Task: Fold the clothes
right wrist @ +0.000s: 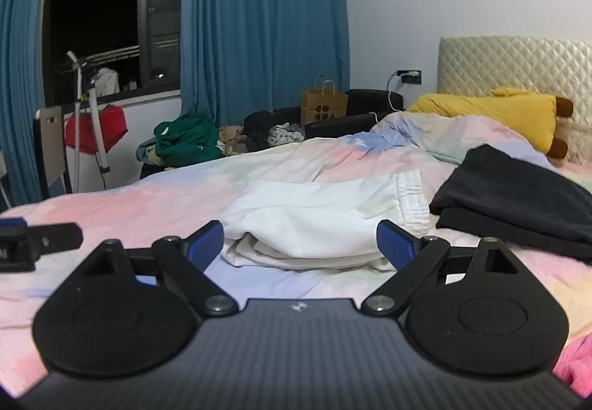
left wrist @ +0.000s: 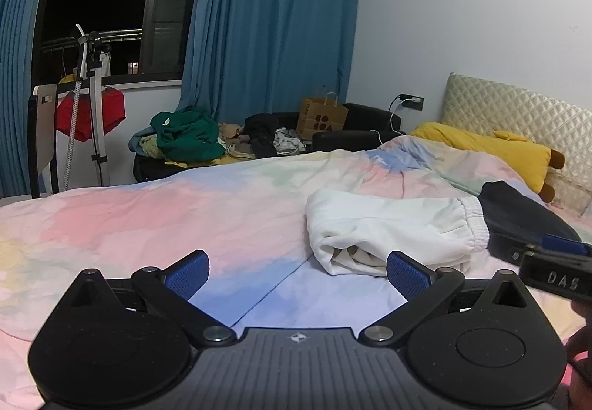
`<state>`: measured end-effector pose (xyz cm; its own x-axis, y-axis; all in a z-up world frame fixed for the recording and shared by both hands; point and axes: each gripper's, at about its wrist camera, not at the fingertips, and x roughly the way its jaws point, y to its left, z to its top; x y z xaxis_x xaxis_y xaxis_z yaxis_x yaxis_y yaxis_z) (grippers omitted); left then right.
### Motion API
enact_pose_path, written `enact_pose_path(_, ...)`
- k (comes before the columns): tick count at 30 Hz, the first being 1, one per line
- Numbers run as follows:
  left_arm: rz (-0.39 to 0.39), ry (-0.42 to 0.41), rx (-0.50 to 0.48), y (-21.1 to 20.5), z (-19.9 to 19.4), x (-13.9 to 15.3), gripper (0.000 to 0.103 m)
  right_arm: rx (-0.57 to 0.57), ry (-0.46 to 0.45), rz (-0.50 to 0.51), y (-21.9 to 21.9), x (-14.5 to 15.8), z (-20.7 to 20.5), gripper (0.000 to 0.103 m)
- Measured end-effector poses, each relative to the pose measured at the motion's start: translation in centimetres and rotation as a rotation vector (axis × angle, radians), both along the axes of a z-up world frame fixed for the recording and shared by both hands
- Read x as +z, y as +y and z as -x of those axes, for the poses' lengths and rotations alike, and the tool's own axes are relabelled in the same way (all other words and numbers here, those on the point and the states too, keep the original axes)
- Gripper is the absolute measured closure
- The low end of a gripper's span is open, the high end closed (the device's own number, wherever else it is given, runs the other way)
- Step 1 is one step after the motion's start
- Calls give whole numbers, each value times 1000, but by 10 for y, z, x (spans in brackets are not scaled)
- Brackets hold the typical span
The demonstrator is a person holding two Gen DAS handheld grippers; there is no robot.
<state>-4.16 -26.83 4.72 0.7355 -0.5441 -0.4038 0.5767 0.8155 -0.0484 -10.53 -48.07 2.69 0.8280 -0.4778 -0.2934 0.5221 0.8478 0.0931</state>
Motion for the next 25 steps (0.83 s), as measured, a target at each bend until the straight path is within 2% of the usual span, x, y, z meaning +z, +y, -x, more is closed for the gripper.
enact_pose_path(6, -1, 1, 1, -2, 1, 0, 0, 2, 12, -31, -5, -2, 0, 12)
enact_pose_path(25, -13, -34, 13, 2, 11, 4, 0, 12, 39, 4, -4, -1, -7, 12)
